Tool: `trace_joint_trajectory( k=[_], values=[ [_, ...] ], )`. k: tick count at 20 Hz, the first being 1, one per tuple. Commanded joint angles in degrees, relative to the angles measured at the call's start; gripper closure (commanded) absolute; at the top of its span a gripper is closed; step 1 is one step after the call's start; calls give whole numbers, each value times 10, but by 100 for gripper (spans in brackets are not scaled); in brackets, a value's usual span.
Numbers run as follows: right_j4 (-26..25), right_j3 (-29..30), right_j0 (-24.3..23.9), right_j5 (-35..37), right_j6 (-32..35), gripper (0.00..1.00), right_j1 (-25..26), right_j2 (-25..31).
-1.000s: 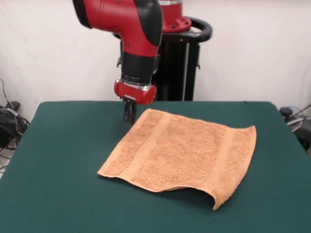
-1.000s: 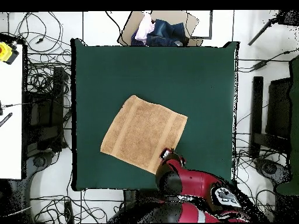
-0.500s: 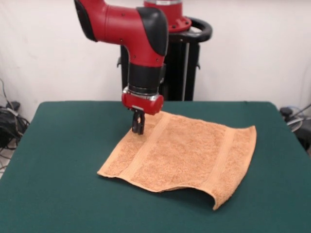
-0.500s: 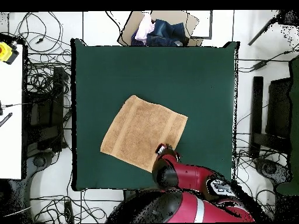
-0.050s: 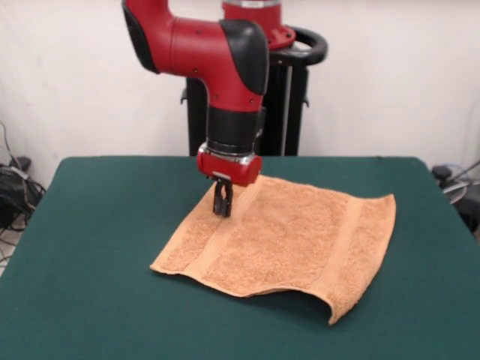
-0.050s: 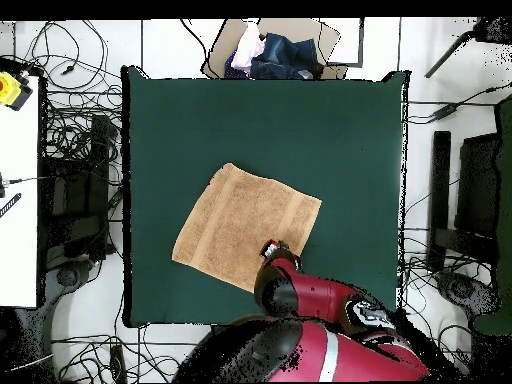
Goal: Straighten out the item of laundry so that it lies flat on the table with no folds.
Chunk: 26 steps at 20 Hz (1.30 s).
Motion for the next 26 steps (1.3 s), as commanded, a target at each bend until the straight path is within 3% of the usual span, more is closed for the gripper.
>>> trace_joint_trajectory(
  k=[1, 14, 26],
  values=[
    [87, -68, 36, -52, 122, 100, 28, 57],
    [205, -113, 84, -116, 133, 100, 100, 67],
    [226, -102, 88, -97, 132, 100, 94, 82]
  ],
)
